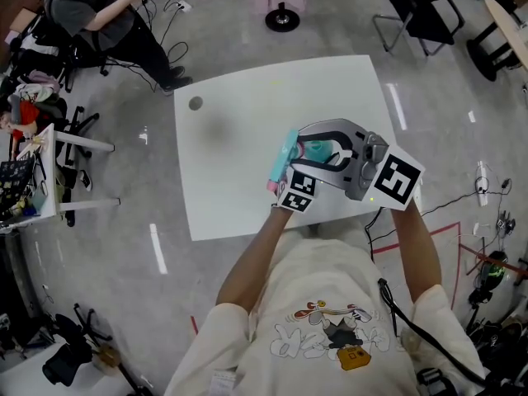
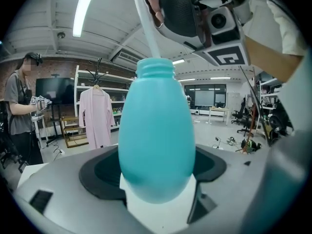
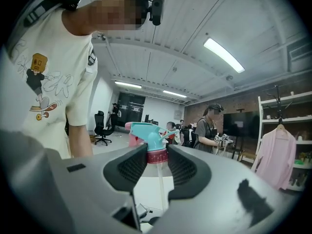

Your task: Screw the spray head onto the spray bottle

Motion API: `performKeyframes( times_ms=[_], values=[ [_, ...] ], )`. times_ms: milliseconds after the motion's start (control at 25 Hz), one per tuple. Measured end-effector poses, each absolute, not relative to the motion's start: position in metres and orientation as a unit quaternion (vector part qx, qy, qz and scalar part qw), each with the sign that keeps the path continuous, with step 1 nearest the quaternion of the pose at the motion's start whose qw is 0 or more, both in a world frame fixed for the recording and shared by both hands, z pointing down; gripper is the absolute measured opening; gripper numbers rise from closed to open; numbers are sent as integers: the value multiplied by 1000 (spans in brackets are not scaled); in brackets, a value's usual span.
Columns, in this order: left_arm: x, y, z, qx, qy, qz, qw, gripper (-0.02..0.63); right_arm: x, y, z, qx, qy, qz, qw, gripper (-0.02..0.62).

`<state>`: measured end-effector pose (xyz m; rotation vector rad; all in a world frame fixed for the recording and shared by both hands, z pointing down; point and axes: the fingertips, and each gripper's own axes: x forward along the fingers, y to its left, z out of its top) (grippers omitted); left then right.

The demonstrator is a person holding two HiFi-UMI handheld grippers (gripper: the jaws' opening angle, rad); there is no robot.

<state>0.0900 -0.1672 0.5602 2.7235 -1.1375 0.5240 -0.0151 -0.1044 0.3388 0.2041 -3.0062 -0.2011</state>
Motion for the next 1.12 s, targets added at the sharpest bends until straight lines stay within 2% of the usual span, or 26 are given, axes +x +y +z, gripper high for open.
performKeyframes(
  times_ms=[720,1120],
  values=[
    [76,-154,505,930,-327,165,40,407,3,-115,353,84,-995,-29,45,135],
    [77,-115,461,964,-184,180,67,407,3,-106,346,61,-998,-5,24,135]
  ],
)
